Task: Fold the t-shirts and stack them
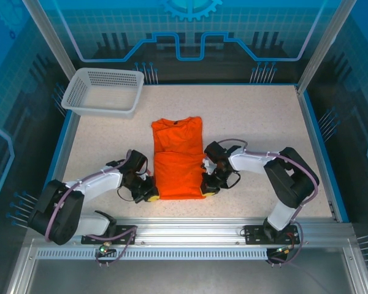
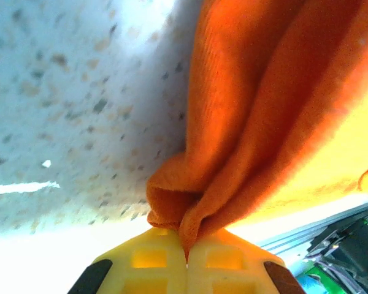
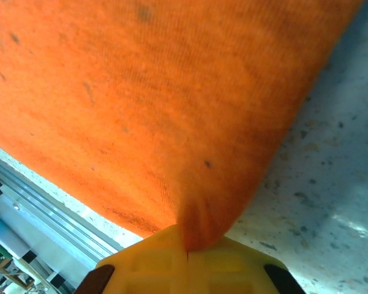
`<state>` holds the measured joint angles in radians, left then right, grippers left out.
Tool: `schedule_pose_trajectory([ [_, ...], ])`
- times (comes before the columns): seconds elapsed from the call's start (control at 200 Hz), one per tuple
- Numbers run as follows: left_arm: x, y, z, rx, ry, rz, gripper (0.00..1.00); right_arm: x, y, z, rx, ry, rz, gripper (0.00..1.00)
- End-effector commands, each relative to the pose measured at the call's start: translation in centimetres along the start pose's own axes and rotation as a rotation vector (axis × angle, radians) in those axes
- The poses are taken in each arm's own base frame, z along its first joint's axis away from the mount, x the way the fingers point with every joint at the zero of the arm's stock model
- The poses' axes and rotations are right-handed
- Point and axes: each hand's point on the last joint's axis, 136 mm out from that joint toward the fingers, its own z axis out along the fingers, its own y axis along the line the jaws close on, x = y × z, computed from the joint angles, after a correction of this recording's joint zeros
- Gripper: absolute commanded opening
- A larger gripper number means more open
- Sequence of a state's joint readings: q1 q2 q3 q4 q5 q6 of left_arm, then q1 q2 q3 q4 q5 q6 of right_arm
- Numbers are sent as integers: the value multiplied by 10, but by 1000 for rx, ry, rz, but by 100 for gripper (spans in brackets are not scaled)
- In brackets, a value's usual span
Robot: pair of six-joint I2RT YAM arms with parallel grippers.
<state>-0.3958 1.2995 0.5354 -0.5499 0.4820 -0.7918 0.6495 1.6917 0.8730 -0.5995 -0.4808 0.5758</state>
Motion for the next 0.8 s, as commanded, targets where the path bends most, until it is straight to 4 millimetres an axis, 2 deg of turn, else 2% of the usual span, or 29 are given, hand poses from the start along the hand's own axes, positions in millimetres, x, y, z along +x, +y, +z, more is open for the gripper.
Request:
schedule_pose_trajectory([
  [0.0, 36, 5, -12, -23, 105, 6, 0, 35, -7, -1, 15, 71, 10, 0],
  [0.08, 55, 2, -18, -9, 156, -14, 0, 51, -3, -5, -11, 90, 11, 0],
  [0.19, 72, -8, -33, 52, 187, -22, 0, 65, 10, -17, -42, 94, 2, 0],
  [0.355, 77, -34, -61, 105, 169, 17, 0, 62, 34, -47, -80, 57, -19, 0],
  [0.385, 74, -41, -66, 114, 157, 29, 0, 54, 45, -59, -101, 29, -38, 0],
  [0.465, 63, -62, -81, 153, 116, 49, 0, 38, 59, -79, -128, -14, -43, 0],
  [0.59, 33, -99, -109, 216, 26, 79, 0, 7, 78, -112, -181, -83, -46, 0],
  [0.675, 7, -124, -127, 270, -45, 94, 0, -16, 87, -132, -219, -113, -31, 0],
  [0.79, -38, -148, -142, 336, -132, 55, 0, -52, 87, -148, -249, -129, 40, 0],
])
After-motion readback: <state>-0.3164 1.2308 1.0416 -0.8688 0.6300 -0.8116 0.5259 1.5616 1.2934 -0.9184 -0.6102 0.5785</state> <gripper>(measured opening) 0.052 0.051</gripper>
